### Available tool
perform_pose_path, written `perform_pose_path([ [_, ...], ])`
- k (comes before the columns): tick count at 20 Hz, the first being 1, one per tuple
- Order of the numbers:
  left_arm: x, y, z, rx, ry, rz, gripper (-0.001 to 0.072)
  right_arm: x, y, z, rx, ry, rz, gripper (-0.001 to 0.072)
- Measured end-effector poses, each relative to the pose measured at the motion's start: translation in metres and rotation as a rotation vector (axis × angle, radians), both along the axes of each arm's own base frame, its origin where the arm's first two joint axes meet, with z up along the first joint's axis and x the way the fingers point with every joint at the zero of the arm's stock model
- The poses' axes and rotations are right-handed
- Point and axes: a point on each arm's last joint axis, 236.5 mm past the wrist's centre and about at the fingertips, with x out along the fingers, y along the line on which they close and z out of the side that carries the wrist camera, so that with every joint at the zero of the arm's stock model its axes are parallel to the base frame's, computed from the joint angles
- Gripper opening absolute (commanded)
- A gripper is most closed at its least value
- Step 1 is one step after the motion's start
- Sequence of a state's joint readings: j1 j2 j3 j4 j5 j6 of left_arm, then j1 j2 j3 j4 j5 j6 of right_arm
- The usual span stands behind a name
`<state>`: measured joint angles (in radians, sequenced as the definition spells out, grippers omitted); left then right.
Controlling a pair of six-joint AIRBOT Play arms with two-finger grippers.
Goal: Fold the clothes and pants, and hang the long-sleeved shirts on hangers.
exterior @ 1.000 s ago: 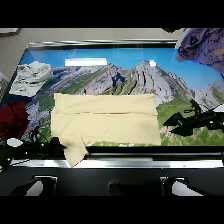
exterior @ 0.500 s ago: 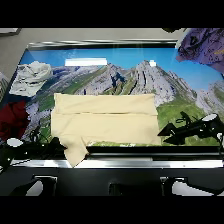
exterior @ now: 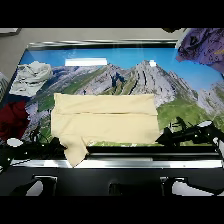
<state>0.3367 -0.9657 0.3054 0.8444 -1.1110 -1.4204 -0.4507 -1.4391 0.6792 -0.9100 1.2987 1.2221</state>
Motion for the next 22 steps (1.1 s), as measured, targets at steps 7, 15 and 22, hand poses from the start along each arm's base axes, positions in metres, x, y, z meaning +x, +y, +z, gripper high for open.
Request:
perform_pose_path([
  [7,-0.01,0.02,0.017,0.096,0.061,-0.046,0.002,-0.003,-0.003,0.009,-0.026,-0.01,0.001,0.0022],
  [15,-0.016,0.045,0.057,0.248,0.009,-0.039,0.002,-0.018,0.002,0.06,-0.133,-0.077,0.066,0.0021],
  [22,0.037,0.044,0.073,0.24,-0.096,-0.05,0.002,0.043,0.009,0.084,-0.365,-0.298,0.187,0.0022],
])
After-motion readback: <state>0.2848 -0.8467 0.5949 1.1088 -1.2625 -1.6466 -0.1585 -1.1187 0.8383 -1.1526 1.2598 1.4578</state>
